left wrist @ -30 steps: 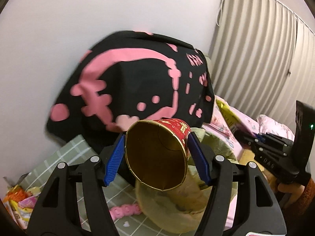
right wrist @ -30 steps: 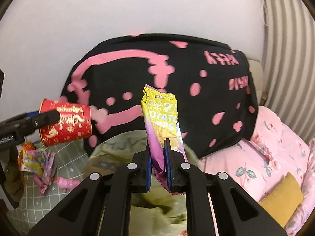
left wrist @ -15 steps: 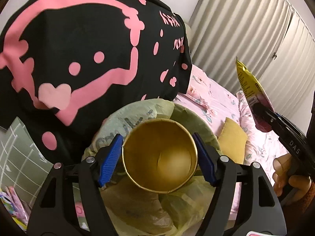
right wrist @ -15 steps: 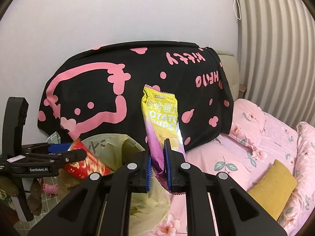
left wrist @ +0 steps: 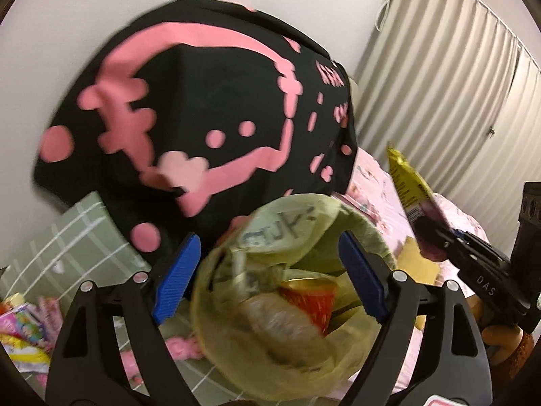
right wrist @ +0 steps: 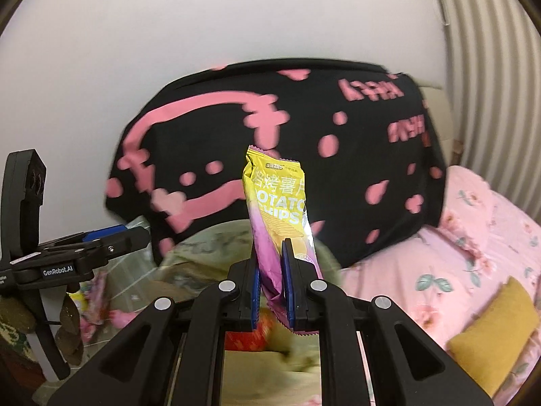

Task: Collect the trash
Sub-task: 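Carry the red cup with the left tool into the trash bag and release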

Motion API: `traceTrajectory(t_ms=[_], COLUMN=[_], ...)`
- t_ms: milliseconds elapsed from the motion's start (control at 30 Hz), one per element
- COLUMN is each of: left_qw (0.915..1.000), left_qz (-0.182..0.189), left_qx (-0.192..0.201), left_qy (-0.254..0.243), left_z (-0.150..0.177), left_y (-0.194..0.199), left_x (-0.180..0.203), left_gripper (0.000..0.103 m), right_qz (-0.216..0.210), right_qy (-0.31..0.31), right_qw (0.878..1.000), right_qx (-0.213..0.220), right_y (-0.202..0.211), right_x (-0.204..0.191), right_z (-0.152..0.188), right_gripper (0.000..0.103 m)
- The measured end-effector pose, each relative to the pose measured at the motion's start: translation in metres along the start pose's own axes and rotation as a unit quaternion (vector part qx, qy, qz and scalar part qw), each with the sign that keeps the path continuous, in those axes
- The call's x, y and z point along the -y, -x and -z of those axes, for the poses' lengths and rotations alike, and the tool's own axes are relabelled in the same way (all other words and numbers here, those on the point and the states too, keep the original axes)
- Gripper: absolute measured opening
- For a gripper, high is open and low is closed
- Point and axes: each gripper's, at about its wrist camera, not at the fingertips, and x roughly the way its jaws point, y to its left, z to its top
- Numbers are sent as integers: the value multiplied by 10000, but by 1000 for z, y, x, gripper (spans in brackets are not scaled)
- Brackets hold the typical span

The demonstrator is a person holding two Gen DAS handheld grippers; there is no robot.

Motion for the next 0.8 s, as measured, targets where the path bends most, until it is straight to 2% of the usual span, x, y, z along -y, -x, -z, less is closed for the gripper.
traceTrajectory(t_ms=[133,233,367,567,633,667,700,800], left_qw=[9997,9993,9980,9946,9938,9934,9930,9919], left_qz=[-195,-317,-524,-688,-722,-735,-742,-774], left_qx=[32,-4,-16,-37,-46,-57,-66,-77], left_qy=[111,204,365,777,846,884,912,1003], left_z=[14,25,41,59,64,68,71,79], left_y=[16,25,37,45,47,48,49,52], left_x=[-13,-25,-43,-68,-73,-75,-77,-84], left_gripper=[79,79,79,79,79,79,79,79], right_qz=[-392,-560,-444,-284,-220,-171,-165,-119], right_qy=[-74,-193,-174,-179,-128,-84,-60,40], right_qw=[9988,9956,9914,9895,9896,9903,9910,9931], right_qx=[-280,-731,-1217,-1405,-1415,-1376,-1327,-1166], right_y=[-26,-55,-77,-82,-80,-78,-75,-64], right_x=[-17,-24,-30,-29,-31,-33,-34,-39], right_z=[10,22,40,55,56,57,57,56], right_gripper=[12,12,12,13,20,32,41,41])
